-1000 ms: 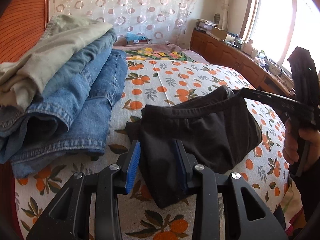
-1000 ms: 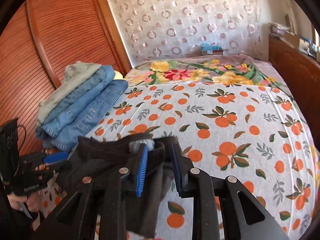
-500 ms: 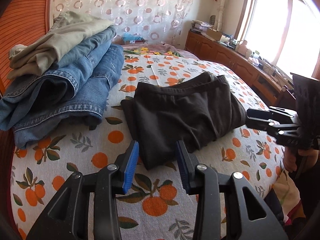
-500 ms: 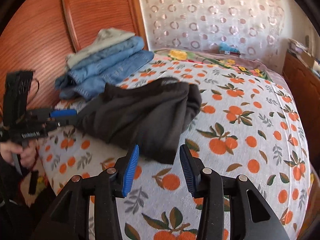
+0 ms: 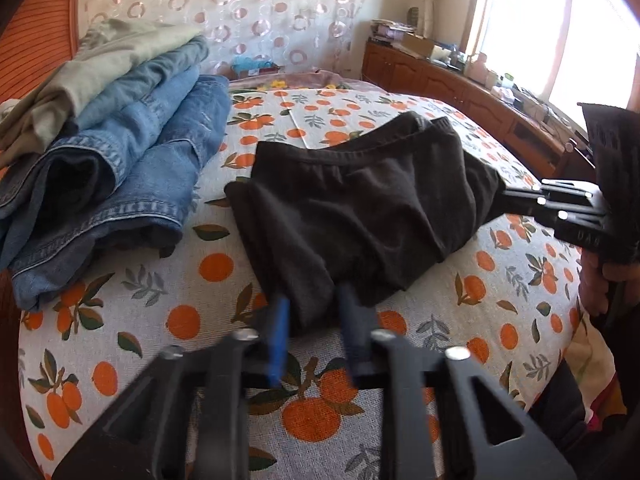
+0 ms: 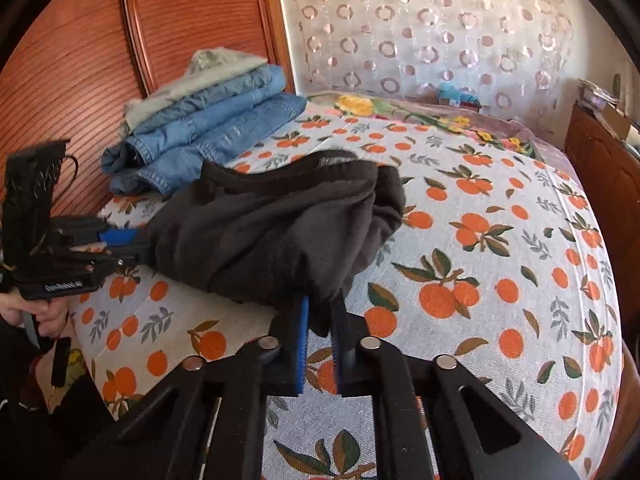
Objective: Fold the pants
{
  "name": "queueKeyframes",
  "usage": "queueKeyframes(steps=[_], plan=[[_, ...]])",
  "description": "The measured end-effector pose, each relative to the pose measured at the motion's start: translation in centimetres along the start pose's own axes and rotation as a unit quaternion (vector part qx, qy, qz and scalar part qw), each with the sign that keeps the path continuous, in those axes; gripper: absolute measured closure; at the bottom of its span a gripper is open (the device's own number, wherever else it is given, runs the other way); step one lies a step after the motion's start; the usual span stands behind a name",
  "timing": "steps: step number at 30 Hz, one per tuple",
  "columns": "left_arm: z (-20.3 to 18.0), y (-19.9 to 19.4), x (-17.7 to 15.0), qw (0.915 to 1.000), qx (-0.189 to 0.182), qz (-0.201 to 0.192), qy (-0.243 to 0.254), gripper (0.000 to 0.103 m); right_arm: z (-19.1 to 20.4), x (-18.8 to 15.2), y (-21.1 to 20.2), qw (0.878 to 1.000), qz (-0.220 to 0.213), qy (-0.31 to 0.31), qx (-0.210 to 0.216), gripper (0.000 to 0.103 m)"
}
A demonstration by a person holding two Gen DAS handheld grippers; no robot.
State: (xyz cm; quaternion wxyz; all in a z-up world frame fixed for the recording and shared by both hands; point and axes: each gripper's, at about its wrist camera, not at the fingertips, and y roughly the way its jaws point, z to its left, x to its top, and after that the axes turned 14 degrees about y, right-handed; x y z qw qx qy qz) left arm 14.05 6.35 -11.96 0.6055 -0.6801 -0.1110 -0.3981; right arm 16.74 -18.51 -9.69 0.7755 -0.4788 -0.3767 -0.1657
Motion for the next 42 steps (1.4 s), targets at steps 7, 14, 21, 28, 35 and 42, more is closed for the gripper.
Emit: queueKeyframes(steps=[7, 14, 21, 28, 35, 42], plan=[[1.1, -1.9, -0.2, 0.9993, 0.012, -0.029, -0.021, 0.095, -1.1, -0.7, -1.6, 1.0, -0.009, 0.01, -0.007, 0.098], [-0.4, -3.8, -1.1, 0.9994, 0.006, -0.033, -0.003, 0.095, -1.1, -2.4, -4.0, 1.0, -0.011, 0.017, 0.007, 0.098], [-3.0, -6.0, -3.1, 0.9995, -0.01, -0.029, 0.006, 0.095, -1.1, -6.1, -7.3, 0.999, -0.003, 0.03, 0.033, 0.098], [-3.2, -7.1, -3.0, 0.9996, -0.002, -0.027, 0.001, 0.085, -1.8, -6.8, -9.4, 0.999, -0.016, 0.047, 0.02, 0.092], [-2.3, -7.3, -1.7, 0.9989, 0.013, -0.044, -0.004, 0.063, -1.5, -5.2, -10.5, 0.998, -0.042, 0.047, 0.018, 0.073], [-1.4, -4.9, 1.0, 0.9988, 0.011, -0.045, 0.011, 0.061, 0.0, -2.4, -6.6, 0.999, -0.031, 0.036, 0.023, 0.067]])
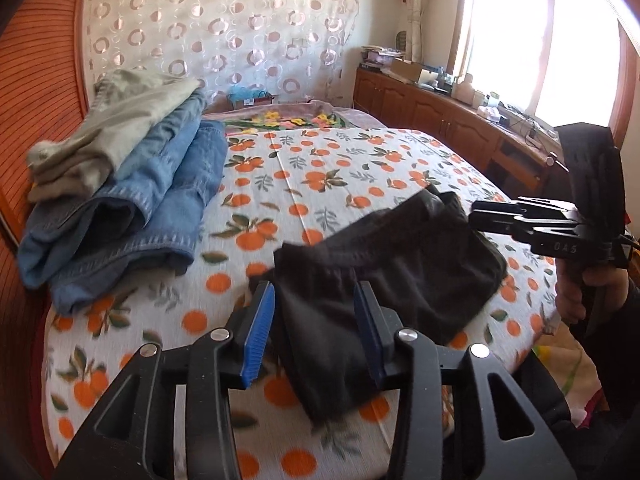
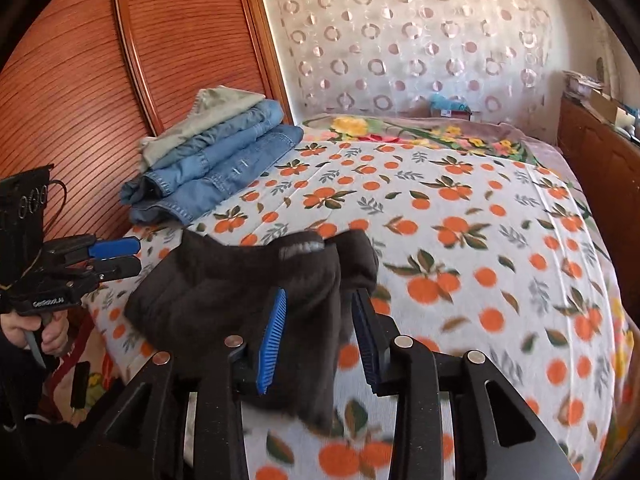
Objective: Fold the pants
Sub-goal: 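Grasp the folded black pants with the left gripper while the right gripper grasps its other end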
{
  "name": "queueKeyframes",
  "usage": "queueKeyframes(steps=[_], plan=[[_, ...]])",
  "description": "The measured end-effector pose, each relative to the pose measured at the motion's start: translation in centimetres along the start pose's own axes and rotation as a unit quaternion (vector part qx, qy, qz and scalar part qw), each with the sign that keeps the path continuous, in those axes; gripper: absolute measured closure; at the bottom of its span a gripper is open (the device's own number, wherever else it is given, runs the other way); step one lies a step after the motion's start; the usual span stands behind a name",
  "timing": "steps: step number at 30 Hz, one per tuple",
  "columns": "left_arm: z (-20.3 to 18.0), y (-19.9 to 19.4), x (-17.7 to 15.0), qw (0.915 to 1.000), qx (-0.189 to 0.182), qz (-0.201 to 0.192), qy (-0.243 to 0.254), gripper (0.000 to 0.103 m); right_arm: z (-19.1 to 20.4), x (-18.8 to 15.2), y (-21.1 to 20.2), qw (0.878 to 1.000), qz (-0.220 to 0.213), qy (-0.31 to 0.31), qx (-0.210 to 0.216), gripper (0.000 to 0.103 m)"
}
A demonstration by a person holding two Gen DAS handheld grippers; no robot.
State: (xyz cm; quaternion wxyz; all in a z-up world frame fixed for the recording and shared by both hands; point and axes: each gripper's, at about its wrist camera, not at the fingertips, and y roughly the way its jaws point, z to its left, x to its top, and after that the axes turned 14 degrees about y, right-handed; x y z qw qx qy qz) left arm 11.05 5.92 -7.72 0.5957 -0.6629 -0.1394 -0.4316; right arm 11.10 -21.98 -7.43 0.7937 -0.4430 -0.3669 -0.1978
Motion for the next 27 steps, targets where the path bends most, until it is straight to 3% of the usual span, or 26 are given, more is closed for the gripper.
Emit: queueKeyframes(steps=[8, 9, 10, 11, 15, 19, 27], plan=[[2.3, 4.4, 0.9, 0.9995, -0.01, 0.026, -0.014, 0.061, -0.4, 1.7, 2.4, 1.0, 0.018, 0.007, 0.005, 0.067], [2.4, 4.5, 0.9, 0.9995, -0.012, 0.025, -0.014, 0.061, -0.5, 1.8, 2.3, 1.0, 0.016, 0.008, 0.007, 0.077], [2.5, 4.8, 0.8, 0.9995, -0.015, 0.026, -0.013, 0.066, -0.7, 2.1, 2.2, 1.0, 0.012, 0.01, 0.009, 0.09], [2.5, 5.0, 0.8, 0.9994, -0.018, 0.028, -0.013, 0.075, -0.9, 2.3, 2.2, 1.0, 0.012, 0.013, 0.011, 0.091], [2.7, 5.0, 0.5, 0.9993, -0.023, 0.026, -0.014, 0.094, -0.8, 2.8, 3.1, 1.0, 0.009, 0.016, 0.013, 0.097], [3.9, 3.5, 0.6, 0.9989, -0.003, -0.009, -0.045, 0.095, -0.5, 3.0, 3.9, 1.0, -0.003, 0.015, 0.002, 0.097], [3.8, 4.2, 0.6, 0.9989, 0.02, 0.018, -0.038, 0.092, -0.1, 3.1, 5.3, 1.0, 0.001, 0.008, -0.012, 0.097]])
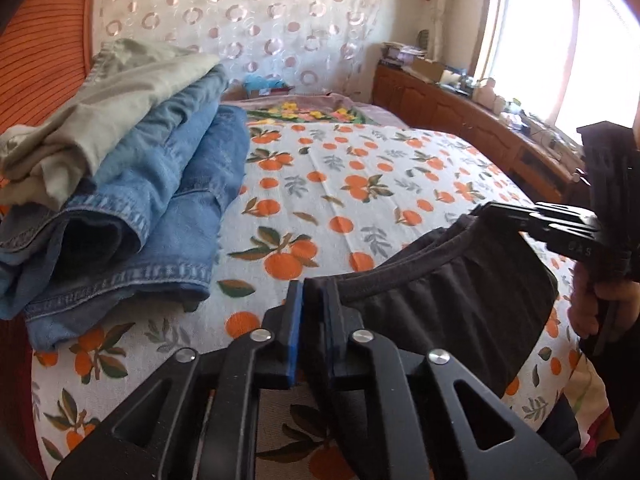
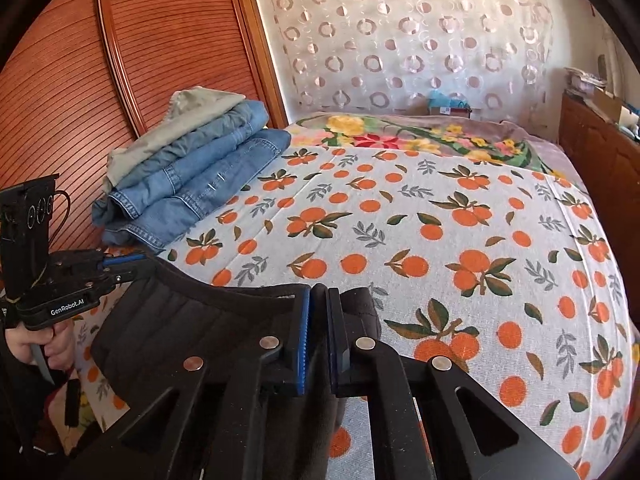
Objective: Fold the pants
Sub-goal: 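Grasp the folded black pants with the left gripper while the right gripper grasps its other end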
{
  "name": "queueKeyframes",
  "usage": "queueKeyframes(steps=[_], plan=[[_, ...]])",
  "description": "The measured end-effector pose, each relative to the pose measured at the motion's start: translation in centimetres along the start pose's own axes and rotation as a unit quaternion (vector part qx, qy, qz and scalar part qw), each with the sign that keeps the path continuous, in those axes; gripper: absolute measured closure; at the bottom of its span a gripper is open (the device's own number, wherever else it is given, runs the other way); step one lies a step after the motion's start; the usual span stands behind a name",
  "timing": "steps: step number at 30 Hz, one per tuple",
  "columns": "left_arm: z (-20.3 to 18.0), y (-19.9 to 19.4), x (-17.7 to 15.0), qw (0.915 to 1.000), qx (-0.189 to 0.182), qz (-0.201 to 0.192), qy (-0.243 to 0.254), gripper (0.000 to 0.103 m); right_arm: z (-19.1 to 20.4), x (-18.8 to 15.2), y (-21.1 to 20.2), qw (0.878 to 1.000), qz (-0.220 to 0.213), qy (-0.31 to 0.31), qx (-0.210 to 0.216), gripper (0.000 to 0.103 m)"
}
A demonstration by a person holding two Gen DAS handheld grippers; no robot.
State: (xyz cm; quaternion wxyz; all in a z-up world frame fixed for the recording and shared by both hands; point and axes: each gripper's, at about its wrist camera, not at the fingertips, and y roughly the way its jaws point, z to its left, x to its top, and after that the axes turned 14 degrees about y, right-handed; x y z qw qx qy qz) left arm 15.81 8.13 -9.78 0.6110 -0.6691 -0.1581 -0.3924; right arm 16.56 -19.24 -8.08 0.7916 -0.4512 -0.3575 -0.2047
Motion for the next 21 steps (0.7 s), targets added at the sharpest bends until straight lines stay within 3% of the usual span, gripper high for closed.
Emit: queueKeyframes(steps=[3, 6, 8, 10, 13, 21], plan=[[0.0, -0.9, -0.2, 1.0, 0.001, 0.0, -0.01, 0.089, -0.1, 0.1, -1.0, 1.0, -0.005, 0.006, -0.005, 0.088], [-0.8, -2.5, -0.6, 0.9999, -0.007, -0.014, -0.005, 0.073, 0.1, -0.3, -2.7, 1.0, -0.014, 0.0, 0.0, 0.082], [-1.7, -3.2, -0.9, 0.9997, -0.013, -0.021, 0.004, 0.062, 0.4, -0.8, -3.3, 1.0, -0.015, -0.008, 0.004, 0.073], [-2.3, -3.6, -1.3, 0.9996, -0.017, -0.022, 0.01, 0.058, 0.7, -1.2, -3.4, 1.0, -0.011, -0.014, 0.005, 0.06], [-2.8, -3.1, -1.5, 0.9997, -0.018, -0.012, 0.011, 0.056, 0.7, -1.7, -3.0, 1.0, -0.002, -0.018, -0.003, 0.053], [-1.8, -0.1, -2.2, 0.9993, -0.003, 0.038, -0.002, 0.056, -0.7, -0.9, 0.4, 0.999, 0.04, 0.006, -0.029, 0.048]])
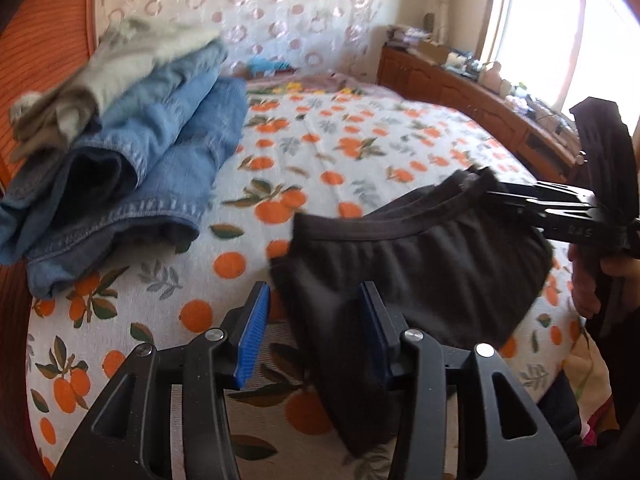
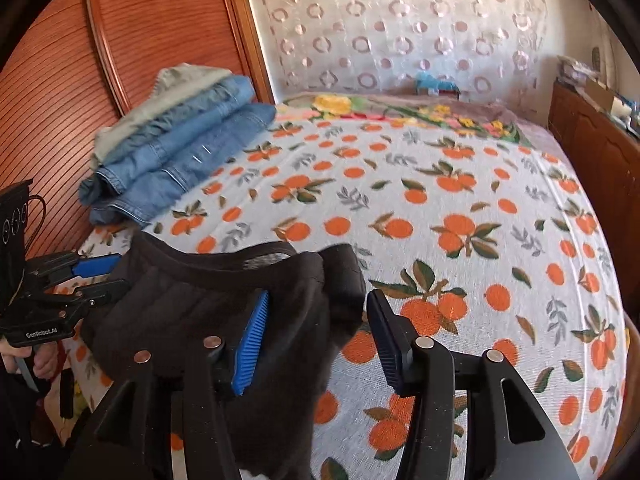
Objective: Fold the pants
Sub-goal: 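Grasp the folded black pants with the left gripper while the right gripper grasps its other end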
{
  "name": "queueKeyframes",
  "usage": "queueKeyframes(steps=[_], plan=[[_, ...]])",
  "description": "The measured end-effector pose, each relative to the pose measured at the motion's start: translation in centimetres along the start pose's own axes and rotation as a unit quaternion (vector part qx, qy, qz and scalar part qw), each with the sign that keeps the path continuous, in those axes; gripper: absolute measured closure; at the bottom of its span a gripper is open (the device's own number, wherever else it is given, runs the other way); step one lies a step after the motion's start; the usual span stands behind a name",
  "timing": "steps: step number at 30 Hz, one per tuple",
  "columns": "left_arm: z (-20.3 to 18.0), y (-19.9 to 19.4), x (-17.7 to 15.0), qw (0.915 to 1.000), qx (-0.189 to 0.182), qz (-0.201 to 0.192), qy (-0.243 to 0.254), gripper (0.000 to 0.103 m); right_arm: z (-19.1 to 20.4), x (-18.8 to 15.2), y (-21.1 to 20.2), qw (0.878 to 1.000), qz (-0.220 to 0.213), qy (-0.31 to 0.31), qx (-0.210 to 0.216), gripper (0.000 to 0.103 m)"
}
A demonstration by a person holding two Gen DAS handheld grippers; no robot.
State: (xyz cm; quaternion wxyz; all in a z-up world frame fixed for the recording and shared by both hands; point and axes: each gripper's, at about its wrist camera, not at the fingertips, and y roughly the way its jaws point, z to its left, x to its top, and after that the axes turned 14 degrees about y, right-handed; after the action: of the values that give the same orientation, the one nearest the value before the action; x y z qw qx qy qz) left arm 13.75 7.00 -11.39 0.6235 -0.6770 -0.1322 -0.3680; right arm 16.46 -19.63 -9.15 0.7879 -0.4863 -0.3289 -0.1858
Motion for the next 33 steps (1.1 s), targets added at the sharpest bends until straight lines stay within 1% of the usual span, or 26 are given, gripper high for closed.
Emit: queueKeyframes(steps=[3, 14, 15, 21, 22, 23, 25, 29, 32, 33], plan=[[0.5, 0.6, -0.4, 0.9999, -0.01, 0.004, -0.003, 0.056, -0.3, 0.2, 0.8, 1.0, 0.009, 0.007, 0.005, 0.048], [0.9, 1.5, 0.4, 0.9999, -0.009, 0.002, 0.005, 0.054, -0.9, 0.0, 1.9, 0.999, 0.022, 0.013, 0.033, 0.048], [1.0, 1.7, 0.6, 0.9999, -0.01, 0.002, 0.004, 0.054, -0.9, 0.0, 1.9, 0.999, 0.022, 0.014, 0.033, 0.051], [1.6, 2.3, 1.3, 0.9996, -0.025, -0.001, -0.011, 0.055, -1.0, -0.1, 1.7, 0.999, 0.021, 0.016, 0.035, 0.052], [1.6, 2.3, 1.3, 0.9996, -0.027, -0.002, -0.01, 0.056, -1.1, -0.1, 1.6, 0.999, 0.021, 0.017, 0.036, 0.052], [1.5, 2.3, 1.3, 0.9995, -0.03, -0.003, -0.01, 0.061, -1.1, -0.1, 1.6, 0.999, 0.021, 0.018, 0.037, 0.052], [1.4, 2.3, 1.2, 0.9992, -0.039, -0.006, -0.011, 0.066, -1.1, -0.2, 1.5, 0.999, 0.02, 0.019, 0.037, 0.052], [0.9, 2.4, 1.3, 0.9992, -0.039, -0.003, -0.002, 0.067, -1.0, -0.3, 1.4, 0.999, 0.02, 0.019, 0.036, 0.052], [0.4, 2.4, 1.4, 0.999, -0.045, 0.0, 0.007, 0.072, -1.0, -0.3, 1.4, 0.999, 0.02, 0.019, 0.035, 0.052], [0.4, 2.5, 1.4, 0.9989, -0.046, -0.001, 0.009, 0.073, -1.1, -0.3, 1.4, 0.999, 0.02, 0.019, 0.035, 0.053]])
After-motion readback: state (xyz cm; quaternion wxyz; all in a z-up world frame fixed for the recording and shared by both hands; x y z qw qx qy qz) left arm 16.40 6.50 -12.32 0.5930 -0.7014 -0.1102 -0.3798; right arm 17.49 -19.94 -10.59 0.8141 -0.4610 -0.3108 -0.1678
